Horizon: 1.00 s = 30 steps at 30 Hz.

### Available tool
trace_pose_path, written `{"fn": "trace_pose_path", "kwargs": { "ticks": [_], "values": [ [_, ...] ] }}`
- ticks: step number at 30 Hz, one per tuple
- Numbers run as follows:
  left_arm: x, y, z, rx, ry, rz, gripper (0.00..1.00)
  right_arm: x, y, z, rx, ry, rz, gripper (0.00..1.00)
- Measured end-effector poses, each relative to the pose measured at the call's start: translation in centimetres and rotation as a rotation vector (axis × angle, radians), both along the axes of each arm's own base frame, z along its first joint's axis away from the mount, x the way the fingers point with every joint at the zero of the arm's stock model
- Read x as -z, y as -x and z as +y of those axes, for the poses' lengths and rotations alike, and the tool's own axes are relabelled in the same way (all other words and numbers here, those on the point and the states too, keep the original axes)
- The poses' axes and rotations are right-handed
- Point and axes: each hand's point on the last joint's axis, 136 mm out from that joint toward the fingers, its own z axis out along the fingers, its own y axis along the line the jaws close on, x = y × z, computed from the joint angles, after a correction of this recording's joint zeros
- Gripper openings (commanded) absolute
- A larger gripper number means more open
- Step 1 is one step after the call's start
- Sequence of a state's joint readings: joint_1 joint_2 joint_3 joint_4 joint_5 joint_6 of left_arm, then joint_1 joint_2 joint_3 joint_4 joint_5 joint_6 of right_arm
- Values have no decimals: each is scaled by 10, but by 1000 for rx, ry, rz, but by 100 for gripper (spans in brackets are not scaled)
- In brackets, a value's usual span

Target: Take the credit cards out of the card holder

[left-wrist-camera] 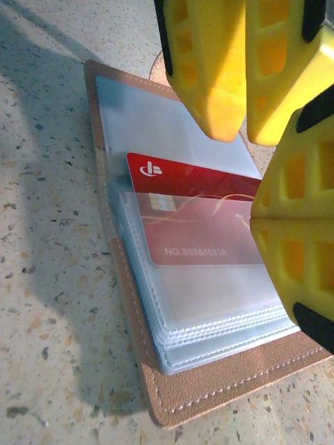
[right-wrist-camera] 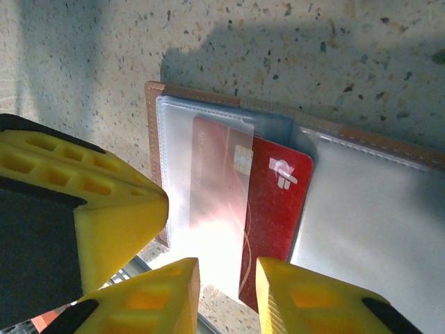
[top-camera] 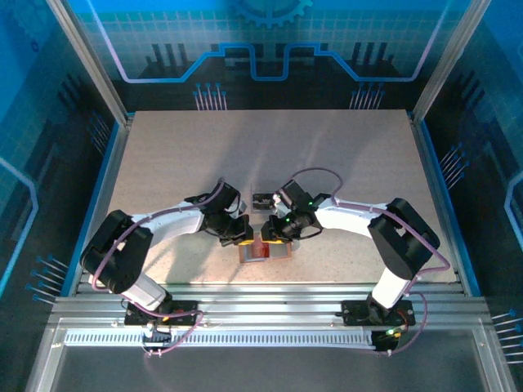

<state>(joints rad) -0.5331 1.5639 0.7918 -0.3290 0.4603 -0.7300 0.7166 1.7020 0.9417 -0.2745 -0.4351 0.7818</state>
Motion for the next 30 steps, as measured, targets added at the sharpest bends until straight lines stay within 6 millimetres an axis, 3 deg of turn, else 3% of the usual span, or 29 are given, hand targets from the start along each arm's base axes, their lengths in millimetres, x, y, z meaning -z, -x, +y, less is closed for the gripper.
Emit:
{"fn": "trace_pose_path", "kwargs": {
  "ticks": [12, 30],
  "values": [
    [19, 7, 8, 0, -50, 40, 0, 14, 6, -4, 1, 7, 31, 27],
    [20, 8, 8, 11, -51, 32, 0, 24, 7, -4, 14, -19, 45, 27]
  ]
}}
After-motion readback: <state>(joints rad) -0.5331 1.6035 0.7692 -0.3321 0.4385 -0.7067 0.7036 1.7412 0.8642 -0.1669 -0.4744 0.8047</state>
